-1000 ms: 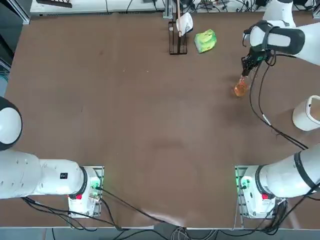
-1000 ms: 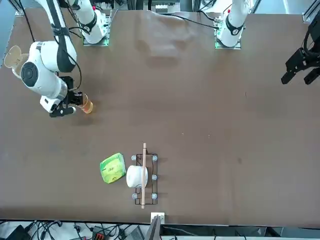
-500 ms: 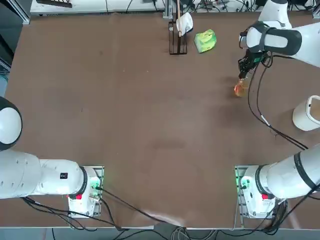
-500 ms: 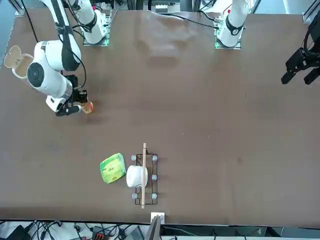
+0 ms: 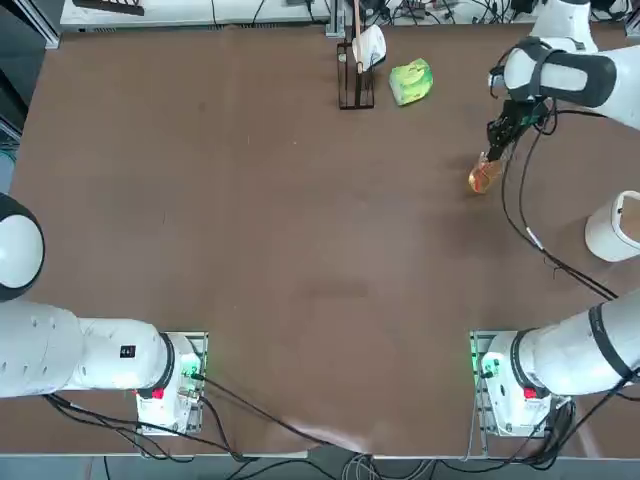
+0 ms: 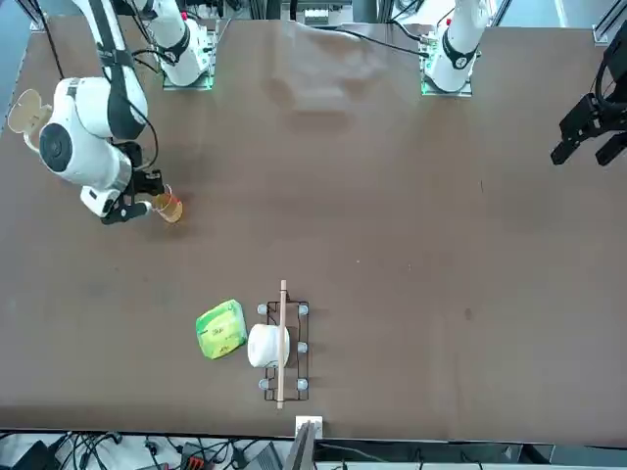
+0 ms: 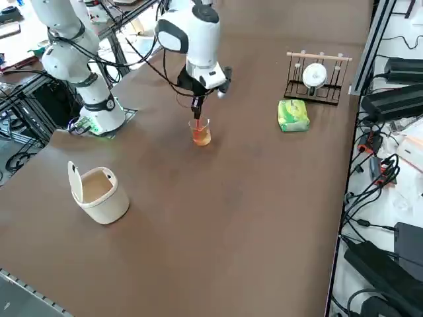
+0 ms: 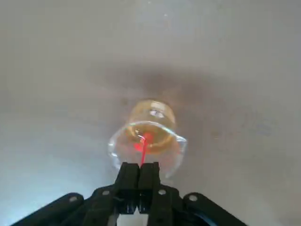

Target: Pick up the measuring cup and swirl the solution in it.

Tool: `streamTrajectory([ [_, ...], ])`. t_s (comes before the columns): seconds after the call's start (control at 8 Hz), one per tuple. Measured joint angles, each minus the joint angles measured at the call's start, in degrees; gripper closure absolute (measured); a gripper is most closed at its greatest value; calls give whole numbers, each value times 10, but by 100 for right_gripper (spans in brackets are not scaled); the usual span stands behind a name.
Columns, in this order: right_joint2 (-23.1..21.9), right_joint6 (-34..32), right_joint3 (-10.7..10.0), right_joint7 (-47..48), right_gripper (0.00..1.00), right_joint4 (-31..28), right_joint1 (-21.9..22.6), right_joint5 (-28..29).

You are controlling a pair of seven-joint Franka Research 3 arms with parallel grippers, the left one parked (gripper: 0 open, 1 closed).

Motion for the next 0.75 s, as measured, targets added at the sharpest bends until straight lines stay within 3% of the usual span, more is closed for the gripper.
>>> streamTrajectory([
  [0.25,1,9,-3,-50,98,0,-35,0],
  [0.75,12,51,9,-30,98,6,-28,5],
])
